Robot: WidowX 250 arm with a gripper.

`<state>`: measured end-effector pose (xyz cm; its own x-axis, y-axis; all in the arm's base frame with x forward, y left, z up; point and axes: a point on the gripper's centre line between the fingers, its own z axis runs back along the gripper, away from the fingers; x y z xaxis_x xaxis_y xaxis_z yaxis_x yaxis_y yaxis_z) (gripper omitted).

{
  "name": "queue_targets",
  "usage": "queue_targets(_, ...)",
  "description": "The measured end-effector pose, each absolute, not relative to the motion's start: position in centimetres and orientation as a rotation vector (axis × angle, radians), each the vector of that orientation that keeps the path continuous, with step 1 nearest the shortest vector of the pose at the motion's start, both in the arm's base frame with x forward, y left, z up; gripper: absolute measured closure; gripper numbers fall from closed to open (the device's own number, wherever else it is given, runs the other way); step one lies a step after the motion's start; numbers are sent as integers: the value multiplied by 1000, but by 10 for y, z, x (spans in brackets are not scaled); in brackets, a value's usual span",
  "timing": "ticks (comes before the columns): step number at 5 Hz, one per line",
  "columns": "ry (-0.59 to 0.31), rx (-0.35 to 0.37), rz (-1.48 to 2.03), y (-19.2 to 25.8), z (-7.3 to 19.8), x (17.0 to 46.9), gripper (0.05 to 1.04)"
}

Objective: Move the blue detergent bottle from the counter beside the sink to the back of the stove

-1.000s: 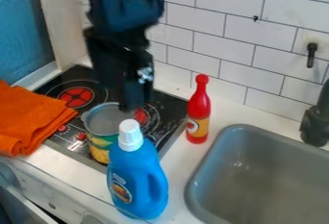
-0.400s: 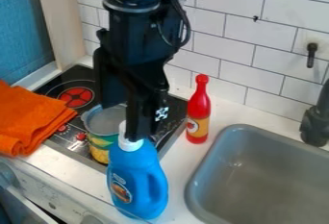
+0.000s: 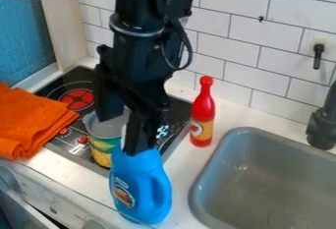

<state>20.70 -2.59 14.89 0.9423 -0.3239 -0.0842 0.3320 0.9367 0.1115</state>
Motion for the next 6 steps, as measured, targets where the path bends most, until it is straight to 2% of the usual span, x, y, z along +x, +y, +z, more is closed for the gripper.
queue_targets(1, 91, 91, -339, -31, 141, 208, 83)
queue_targets(2, 117, 68, -346, -34, 136, 208, 161)
queue_targets(3, 110, 64, -315, -30, 133, 211, 423)
queue_targets(4, 114, 69, -294, -28, 132, 212, 636)
queue_targets(5, 120, 69, -289, -27, 131, 210, 638)
queue_targets(6, 78, -2, -253, -22, 154, 211, 638)
